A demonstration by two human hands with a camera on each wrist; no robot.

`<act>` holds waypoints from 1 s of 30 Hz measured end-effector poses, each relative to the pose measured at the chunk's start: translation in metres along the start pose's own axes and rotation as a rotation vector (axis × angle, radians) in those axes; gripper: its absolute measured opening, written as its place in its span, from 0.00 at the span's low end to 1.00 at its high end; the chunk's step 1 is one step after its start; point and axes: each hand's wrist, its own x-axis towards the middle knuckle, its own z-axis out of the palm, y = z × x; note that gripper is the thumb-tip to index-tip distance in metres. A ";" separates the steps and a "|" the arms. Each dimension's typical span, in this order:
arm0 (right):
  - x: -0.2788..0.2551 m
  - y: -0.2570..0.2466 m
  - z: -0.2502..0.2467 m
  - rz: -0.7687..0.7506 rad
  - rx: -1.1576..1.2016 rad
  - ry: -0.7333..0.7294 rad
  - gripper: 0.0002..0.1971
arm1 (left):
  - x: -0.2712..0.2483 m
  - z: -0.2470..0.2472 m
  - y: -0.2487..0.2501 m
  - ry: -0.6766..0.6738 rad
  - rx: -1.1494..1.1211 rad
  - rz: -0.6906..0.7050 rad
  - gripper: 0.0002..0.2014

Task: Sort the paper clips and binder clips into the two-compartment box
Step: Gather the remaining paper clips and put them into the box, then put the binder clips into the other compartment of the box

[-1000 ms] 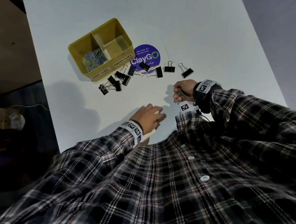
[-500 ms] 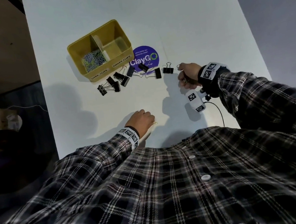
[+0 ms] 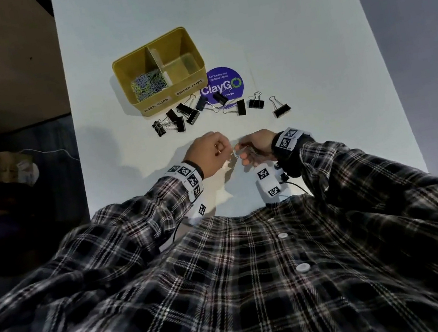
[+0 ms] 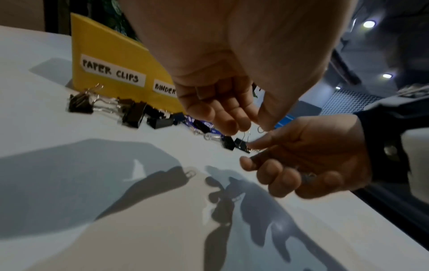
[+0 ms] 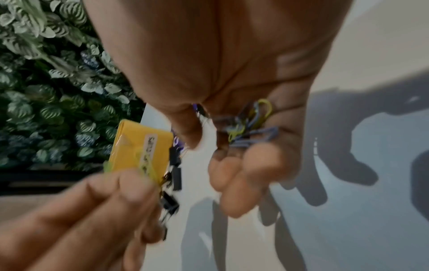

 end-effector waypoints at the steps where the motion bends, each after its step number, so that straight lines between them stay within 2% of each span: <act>1: 0.000 -0.002 0.007 -0.009 -0.013 -0.046 0.22 | 0.001 -0.005 0.003 0.013 -0.017 0.006 0.02; 3: 0.002 -0.009 0.020 -0.038 0.005 -0.108 0.27 | 0.001 -0.014 0.003 0.022 -0.039 0.001 0.01; 6: 0.008 -0.020 0.034 -0.078 0.038 -0.126 0.22 | -0.004 -0.028 -0.005 0.096 -0.039 0.018 0.03; 9: 0.013 -0.035 0.046 -0.079 0.045 -0.042 0.18 | -0.016 -0.043 -0.026 0.280 -0.055 -0.034 0.04; 11: 0.014 -0.050 0.055 -0.103 0.058 0.006 0.14 | -0.027 -0.051 -0.049 0.331 -0.072 -0.124 0.04; 13: 0.017 -0.072 0.063 -0.136 0.031 0.045 0.13 | -0.039 -0.057 -0.077 0.255 0.028 -0.242 0.07; 16: 0.018 -0.116 0.082 -0.228 -0.015 0.075 0.09 | -0.060 -0.061 -0.116 0.007 0.258 -0.403 0.22; 18: 0.019 -0.146 0.097 -0.266 -0.045 0.068 0.09 | -0.072 -0.061 -0.130 -0.091 0.311 -0.426 0.30; 20: 0.024 -0.175 0.113 -0.286 -0.054 0.079 0.11 | -0.078 -0.060 -0.136 -0.126 0.306 -0.397 0.34; 22: 0.026 -0.196 0.131 -0.269 -0.073 0.076 0.13 | -0.078 -0.061 -0.138 -0.151 0.330 -0.363 0.34; 26: 0.050 -0.212 0.160 -0.274 -0.013 0.129 0.14 | -0.072 -0.069 -0.142 -0.186 0.404 -0.335 0.27; 30: 0.061 -0.205 0.159 -0.332 0.040 0.151 0.13 | -0.066 -0.074 -0.147 -0.098 0.338 -0.315 0.24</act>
